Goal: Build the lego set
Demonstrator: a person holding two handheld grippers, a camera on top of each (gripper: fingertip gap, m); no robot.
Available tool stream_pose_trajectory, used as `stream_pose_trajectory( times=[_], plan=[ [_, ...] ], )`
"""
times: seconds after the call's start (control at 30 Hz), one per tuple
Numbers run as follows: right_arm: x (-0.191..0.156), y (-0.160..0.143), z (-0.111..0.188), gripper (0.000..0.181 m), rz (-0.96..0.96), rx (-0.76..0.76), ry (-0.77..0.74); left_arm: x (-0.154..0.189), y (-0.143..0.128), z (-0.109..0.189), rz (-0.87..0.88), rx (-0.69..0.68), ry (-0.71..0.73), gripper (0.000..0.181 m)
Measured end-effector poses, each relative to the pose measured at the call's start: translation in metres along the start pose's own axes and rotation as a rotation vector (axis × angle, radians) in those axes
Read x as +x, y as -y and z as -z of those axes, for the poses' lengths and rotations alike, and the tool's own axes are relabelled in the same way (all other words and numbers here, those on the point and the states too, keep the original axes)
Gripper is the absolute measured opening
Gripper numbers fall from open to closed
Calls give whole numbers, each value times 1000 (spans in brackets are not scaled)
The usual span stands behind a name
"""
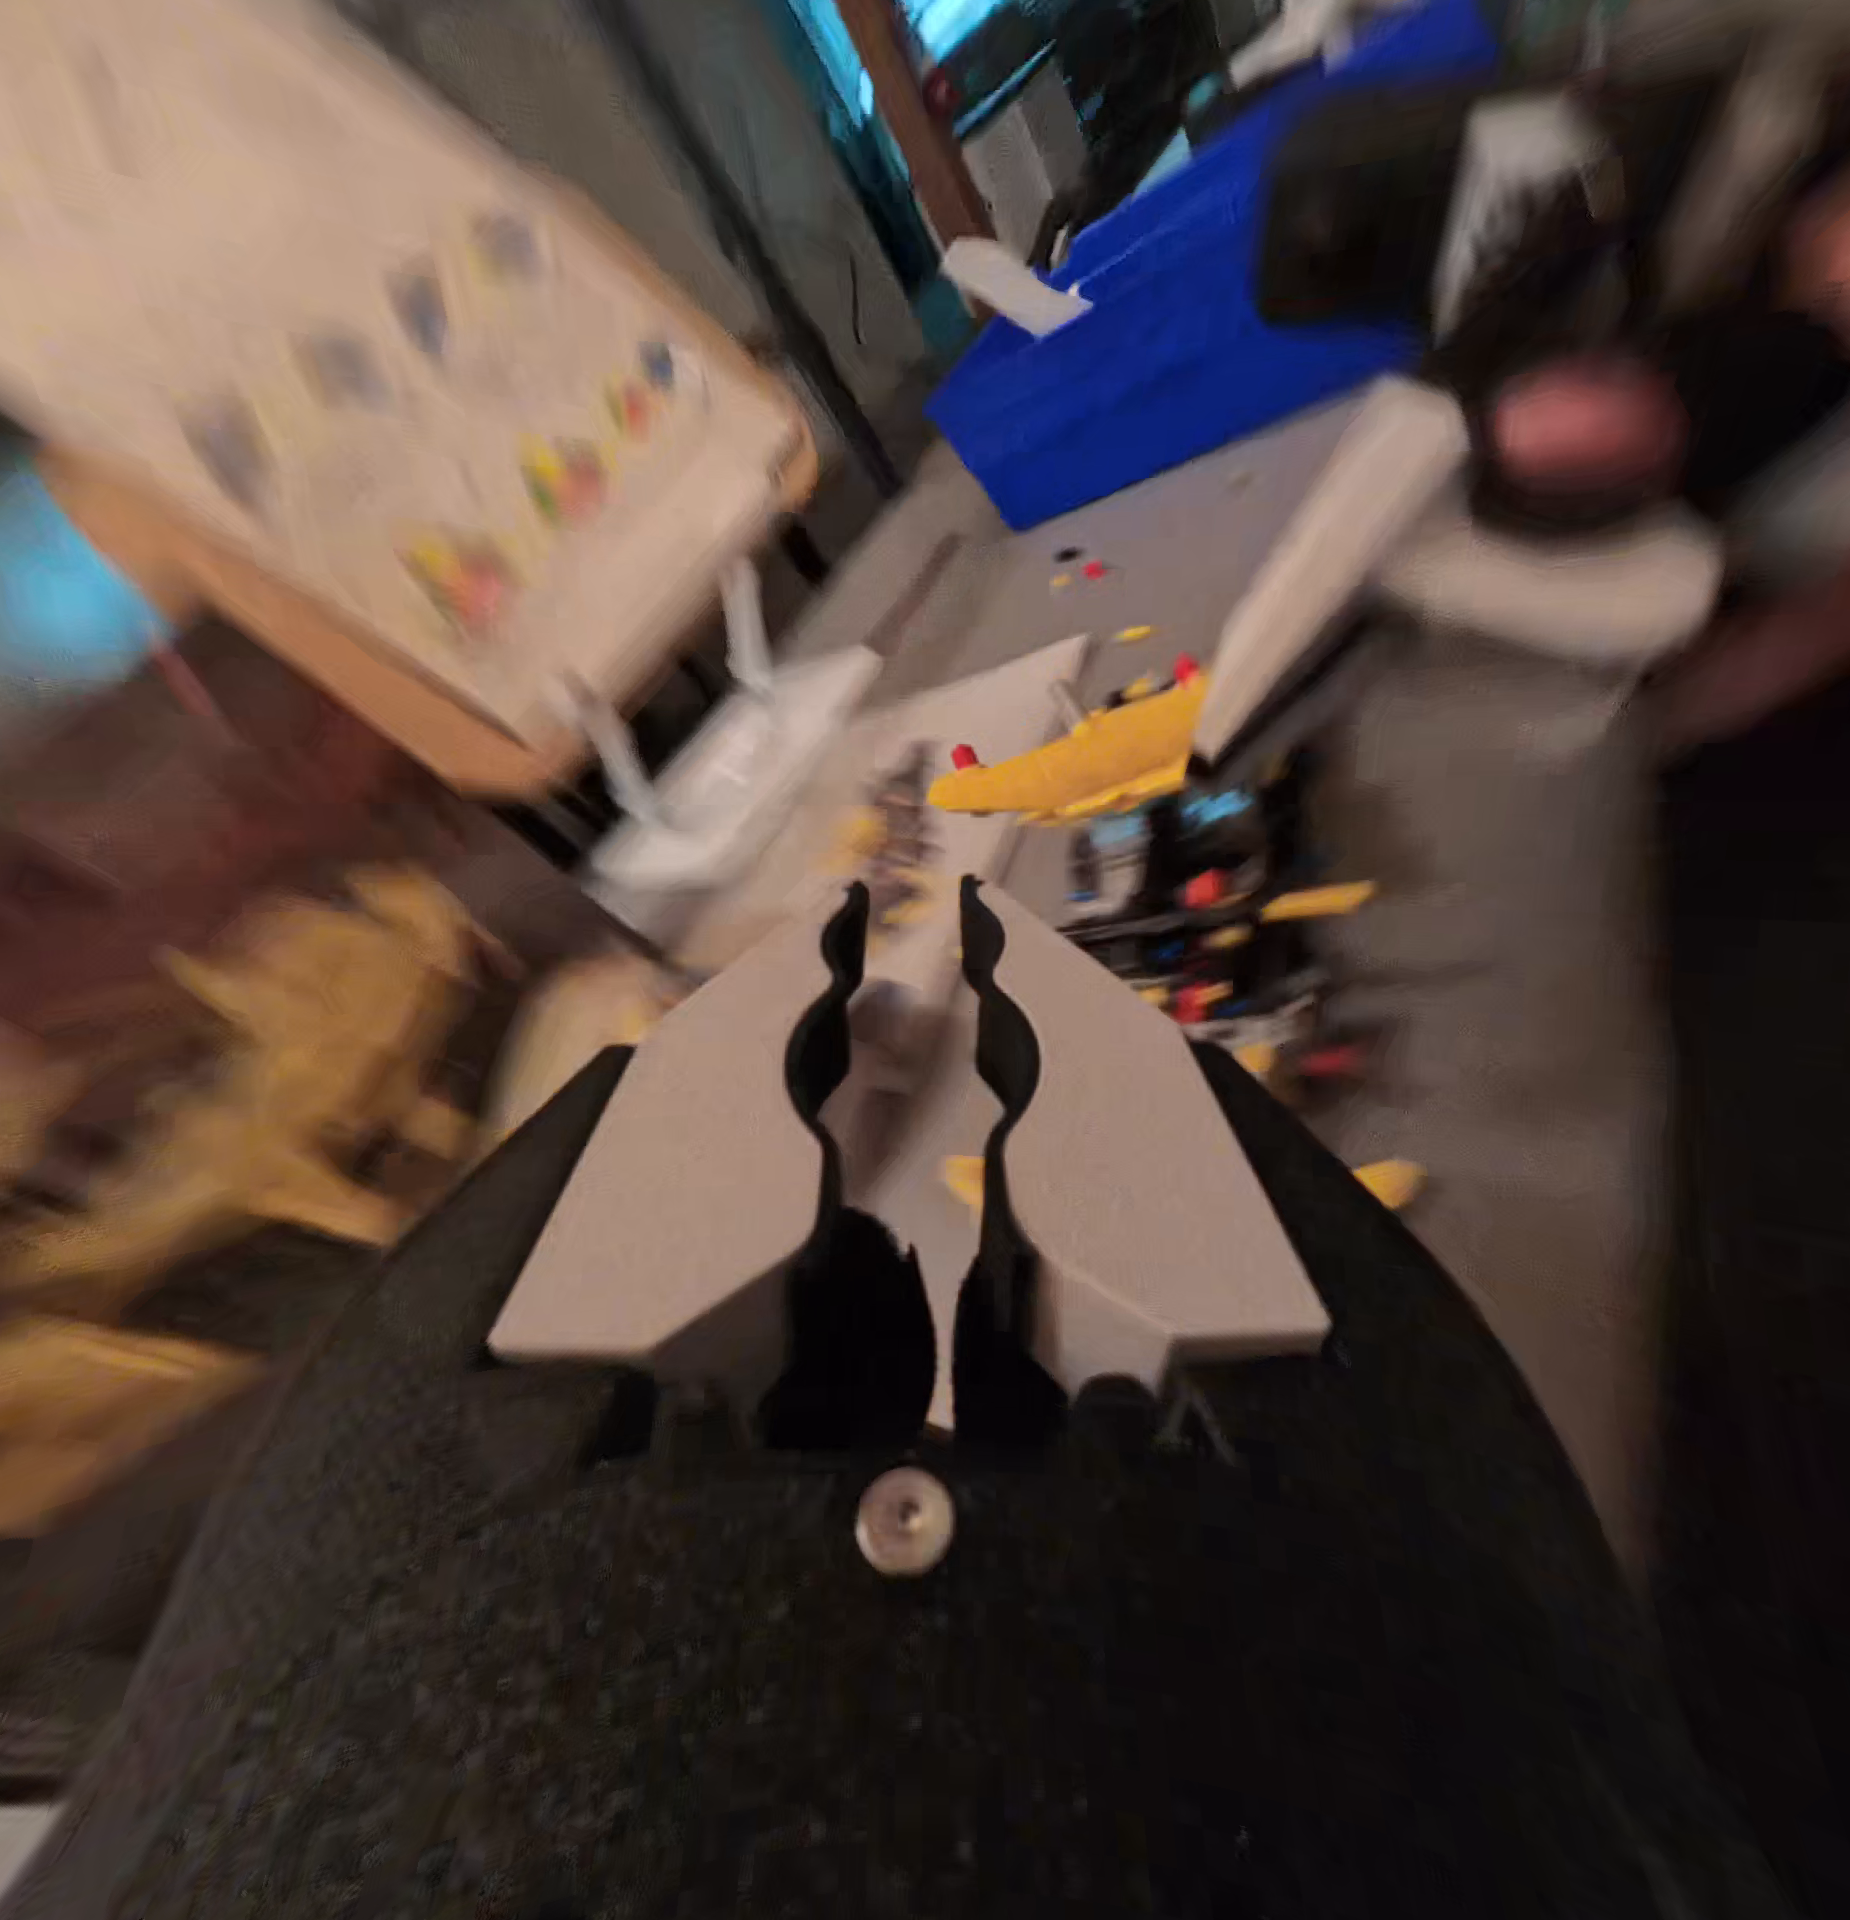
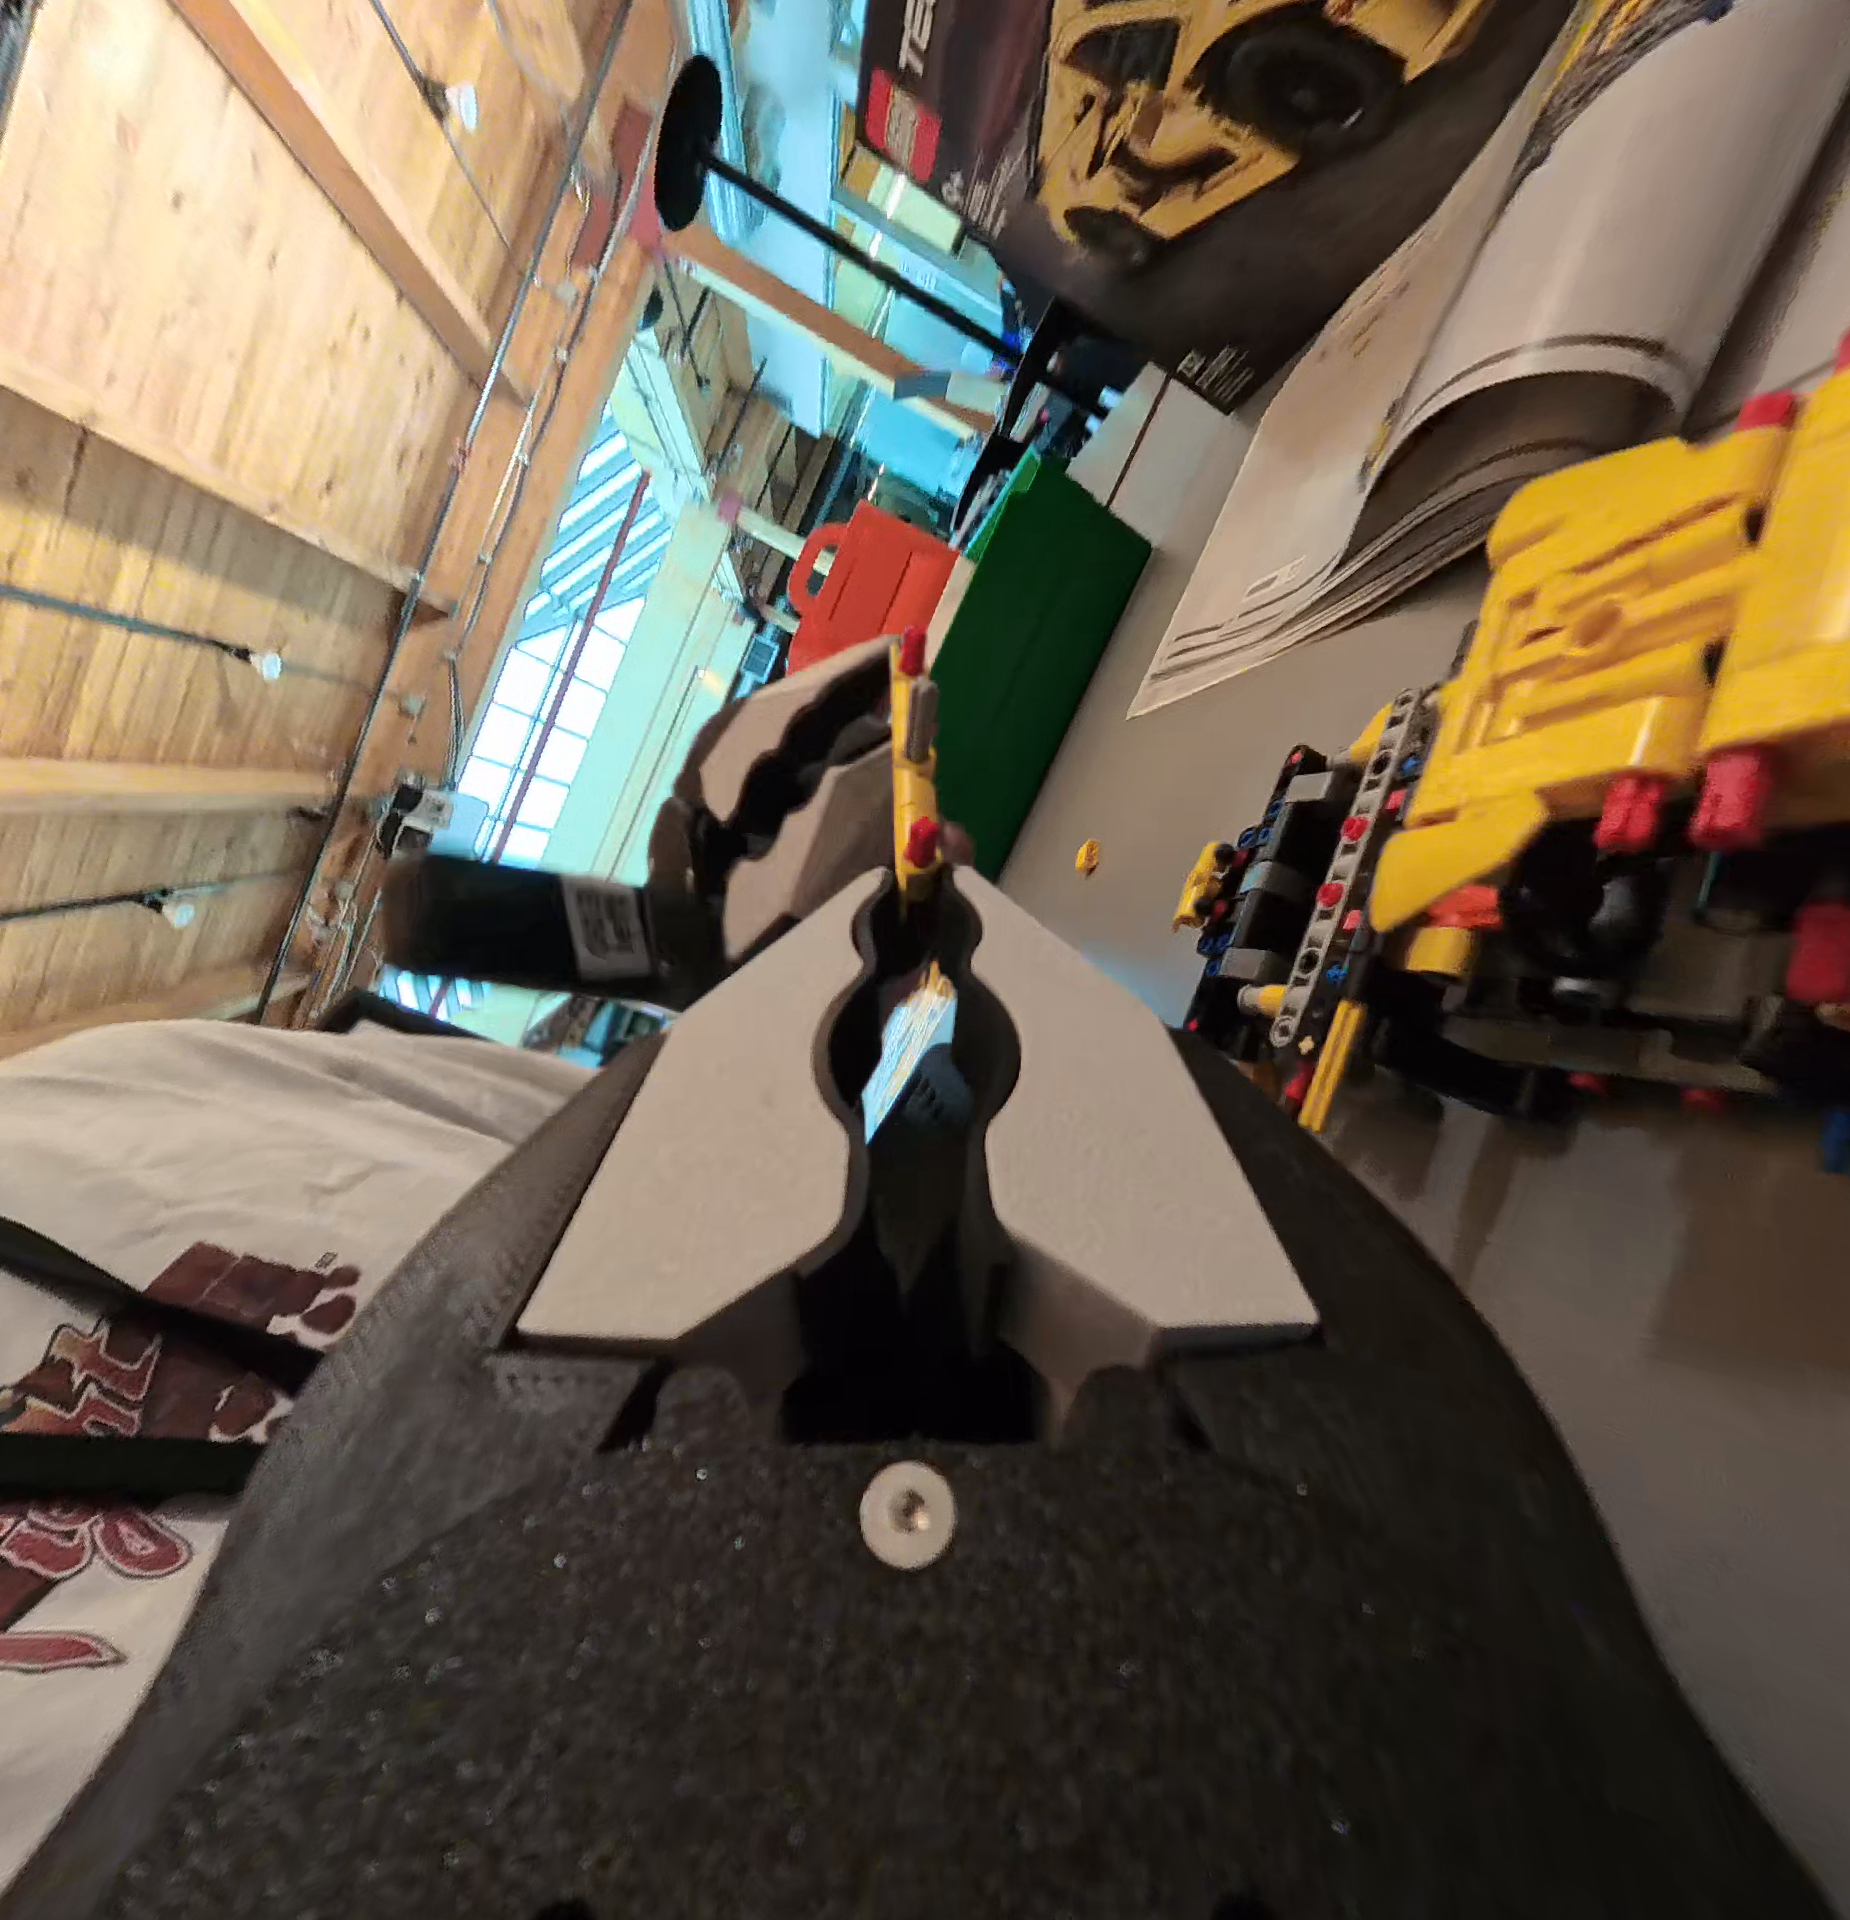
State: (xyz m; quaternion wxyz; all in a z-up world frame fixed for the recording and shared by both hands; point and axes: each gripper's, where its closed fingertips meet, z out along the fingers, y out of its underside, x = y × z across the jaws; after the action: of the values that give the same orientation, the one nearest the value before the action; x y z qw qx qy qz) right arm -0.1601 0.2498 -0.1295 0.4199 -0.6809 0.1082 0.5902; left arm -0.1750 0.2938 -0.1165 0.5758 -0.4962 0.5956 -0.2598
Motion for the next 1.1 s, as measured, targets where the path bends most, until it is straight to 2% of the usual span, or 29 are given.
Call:
stream_pose_trajectory(
  times=[0.07, 0.1, 0.17, 0.27, 0.33, 0.43, 0.57, 0.6, 0.7, 0.8, 0.87, 0.97, 1.1],
  plan=[
    [-1, 0, -2, 5, -3, 45, 10, 11, 8, 3, 559, 34, -171, 18],
    [-3, 1, -4, 5, 4, 72, 20, 17, 14, 4, 778, 63, -257, 18],
    [-6, -1, -9, 5, 15, 105, 27, 23, 20, 5, 1069, 111, -367, 22],
    [-9, -4, -14, 5, 23, 134, 33, 21, 25, 6, 1315, 211, -402, 22],
    [-12, -6, -17, 5, 15, 136, 45, 22, 20, 3, 1387, 235, -384, 21],
    [-11, -13, -23, 4, -4, 114, 46, 24, 18, 2, 1480, 295, -380, 8],
    [-6, -14, -21, 5, -17, 98, 20, 26, 12, -1, 1560, 252, -387, 7],
    [-7, -17, -20, 10, 11, 69, 17, 26, 11, -2, 1593, 233, -405, 7],
    [-3, -8, -1, 24, 263, -4, -74, 27, 5, -9, 1675, 149, -473, 6],
    [-1, 23, 27, 28, 648, -80, -181, 33, -2, -23, 1677, 7, -566, 7],
    [17, 43, 41, 35, 830, -163, -295, 36, -7, -34, 1657, -81, -587, 7],
    [47, 47, 48, 66, 876, -320, -361, 37, -19, -52, 1633, -176, -550, 7],
    [73, 45, 47, 79, 961, -359, -435, 44, -22, -65, 1717, -221, -580, 7]
  ],
)
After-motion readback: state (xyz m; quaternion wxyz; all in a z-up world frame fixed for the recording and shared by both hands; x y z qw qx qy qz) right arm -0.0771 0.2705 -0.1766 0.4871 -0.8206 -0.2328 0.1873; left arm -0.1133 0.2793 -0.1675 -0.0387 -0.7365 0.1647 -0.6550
